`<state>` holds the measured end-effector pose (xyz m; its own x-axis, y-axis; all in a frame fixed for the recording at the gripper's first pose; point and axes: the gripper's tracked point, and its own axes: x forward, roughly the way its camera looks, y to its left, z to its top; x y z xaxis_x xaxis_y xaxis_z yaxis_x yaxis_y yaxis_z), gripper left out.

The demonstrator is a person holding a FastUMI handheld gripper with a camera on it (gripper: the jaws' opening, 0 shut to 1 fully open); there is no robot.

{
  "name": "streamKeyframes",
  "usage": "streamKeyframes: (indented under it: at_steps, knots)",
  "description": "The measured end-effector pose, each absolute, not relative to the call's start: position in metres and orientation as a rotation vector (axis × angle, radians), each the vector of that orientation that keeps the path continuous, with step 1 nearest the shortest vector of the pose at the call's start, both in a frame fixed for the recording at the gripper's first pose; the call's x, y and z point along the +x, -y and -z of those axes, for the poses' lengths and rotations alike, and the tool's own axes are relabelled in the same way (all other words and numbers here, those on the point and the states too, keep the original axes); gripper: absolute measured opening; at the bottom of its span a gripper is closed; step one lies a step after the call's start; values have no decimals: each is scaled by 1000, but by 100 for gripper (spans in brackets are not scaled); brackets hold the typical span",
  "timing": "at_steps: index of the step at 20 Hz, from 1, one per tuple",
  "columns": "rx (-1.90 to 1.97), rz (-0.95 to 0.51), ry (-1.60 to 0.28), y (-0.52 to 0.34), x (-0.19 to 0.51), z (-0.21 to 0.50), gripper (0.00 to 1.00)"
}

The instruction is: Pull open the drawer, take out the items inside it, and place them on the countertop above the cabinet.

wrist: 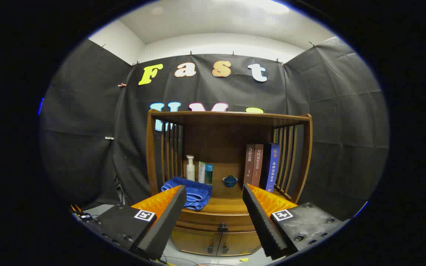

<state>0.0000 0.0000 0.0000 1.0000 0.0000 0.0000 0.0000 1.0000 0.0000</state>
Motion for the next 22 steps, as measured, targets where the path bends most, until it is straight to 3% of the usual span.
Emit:
streamKeyframes:
  at_steps: [22]
  knots:
    - [0, 31, -4, 18, 17, -3, 99]
